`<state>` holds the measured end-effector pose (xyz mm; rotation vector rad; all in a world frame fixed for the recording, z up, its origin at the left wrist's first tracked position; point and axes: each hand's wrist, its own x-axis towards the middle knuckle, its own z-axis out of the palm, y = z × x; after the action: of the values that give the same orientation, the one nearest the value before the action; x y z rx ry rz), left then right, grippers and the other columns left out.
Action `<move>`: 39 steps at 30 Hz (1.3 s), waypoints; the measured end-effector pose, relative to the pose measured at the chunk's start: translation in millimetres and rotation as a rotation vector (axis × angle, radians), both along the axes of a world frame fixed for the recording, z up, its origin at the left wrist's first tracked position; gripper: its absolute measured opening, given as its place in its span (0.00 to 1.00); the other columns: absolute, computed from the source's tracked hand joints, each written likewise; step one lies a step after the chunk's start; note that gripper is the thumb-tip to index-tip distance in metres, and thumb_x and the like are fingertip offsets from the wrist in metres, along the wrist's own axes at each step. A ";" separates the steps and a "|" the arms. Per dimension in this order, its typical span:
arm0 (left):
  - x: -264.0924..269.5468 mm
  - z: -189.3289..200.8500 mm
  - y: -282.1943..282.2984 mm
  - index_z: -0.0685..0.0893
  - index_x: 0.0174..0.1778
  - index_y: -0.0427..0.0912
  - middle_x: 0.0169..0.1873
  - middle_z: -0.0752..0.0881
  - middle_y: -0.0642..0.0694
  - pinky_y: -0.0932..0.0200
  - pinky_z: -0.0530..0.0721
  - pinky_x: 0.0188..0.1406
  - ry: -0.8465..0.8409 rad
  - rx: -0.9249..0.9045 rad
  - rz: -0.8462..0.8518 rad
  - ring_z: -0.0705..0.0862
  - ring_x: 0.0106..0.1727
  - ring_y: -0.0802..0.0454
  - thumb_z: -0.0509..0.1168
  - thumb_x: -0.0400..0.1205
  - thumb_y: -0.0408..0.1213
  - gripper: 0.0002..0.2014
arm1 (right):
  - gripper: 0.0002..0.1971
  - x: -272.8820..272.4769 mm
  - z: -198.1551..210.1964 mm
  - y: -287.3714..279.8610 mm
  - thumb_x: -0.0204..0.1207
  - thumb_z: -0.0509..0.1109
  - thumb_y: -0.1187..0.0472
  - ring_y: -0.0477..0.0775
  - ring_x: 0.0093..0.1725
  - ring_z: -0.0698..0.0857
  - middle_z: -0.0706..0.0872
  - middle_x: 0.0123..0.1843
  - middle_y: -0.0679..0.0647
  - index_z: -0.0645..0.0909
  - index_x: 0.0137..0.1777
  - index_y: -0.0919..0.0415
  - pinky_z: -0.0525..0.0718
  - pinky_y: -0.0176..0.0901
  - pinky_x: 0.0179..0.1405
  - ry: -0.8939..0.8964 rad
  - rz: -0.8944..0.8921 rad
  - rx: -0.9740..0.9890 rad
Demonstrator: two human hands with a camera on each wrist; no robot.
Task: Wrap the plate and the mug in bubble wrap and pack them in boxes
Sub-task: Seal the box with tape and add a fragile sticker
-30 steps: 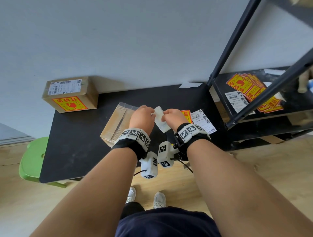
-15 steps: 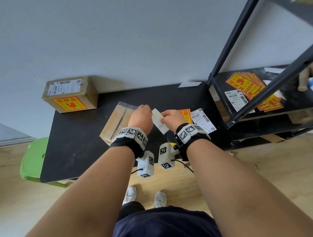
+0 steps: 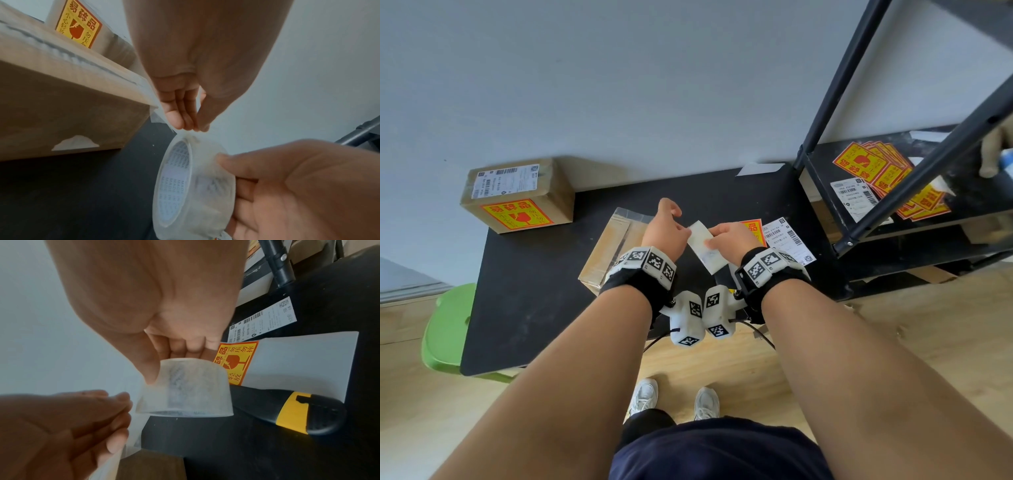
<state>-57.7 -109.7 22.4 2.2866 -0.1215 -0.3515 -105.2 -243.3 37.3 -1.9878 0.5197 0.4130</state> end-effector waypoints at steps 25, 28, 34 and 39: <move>12.8 -4.7 -2.7 0.85 0.45 0.45 0.41 0.85 0.49 0.61 0.78 0.40 -0.004 0.052 -0.044 0.82 0.39 0.54 0.68 0.81 0.35 0.01 | 0.16 6.9 -6.9 -6.7 0.81 0.66 0.65 0.52 0.55 0.83 0.86 0.63 0.55 0.82 0.68 0.59 0.79 0.39 0.45 0.007 0.031 0.028; 13.2 -5.9 -4.3 0.84 0.47 0.43 0.43 0.85 0.50 0.60 0.78 0.44 -0.009 0.096 -0.069 0.82 0.44 0.53 0.69 0.80 0.35 0.02 | 0.16 6.1 -7.8 -8.1 0.81 0.66 0.65 0.50 0.54 0.82 0.85 0.63 0.54 0.82 0.68 0.58 0.76 0.34 0.37 -0.004 0.038 0.025; 12.6 -4.8 -8.4 0.82 0.46 0.45 0.48 0.85 0.48 0.58 0.78 0.47 0.006 0.180 -0.121 0.82 0.48 0.52 0.65 0.82 0.36 0.01 | 0.16 5.4 -11.8 -10.3 0.81 0.66 0.66 0.51 0.56 0.82 0.85 0.64 0.55 0.82 0.68 0.58 0.78 0.37 0.42 -0.006 0.028 0.035; 15.0 -3.0 -10.8 0.88 0.50 0.46 0.62 0.78 0.46 0.54 0.74 0.64 -0.003 0.343 -0.147 0.70 0.71 0.44 0.65 0.83 0.41 0.07 | 0.16 3.0 -18.7 -10.6 0.79 0.68 0.68 0.55 0.61 0.84 0.86 0.63 0.56 0.84 0.66 0.59 0.81 0.43 0.55 -0.010 0.026 0.018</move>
<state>-42.7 -120.4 19.5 2.6238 -0.2483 -0.4756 -102.3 -253.9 18.6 -1.9798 0.4826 0.4220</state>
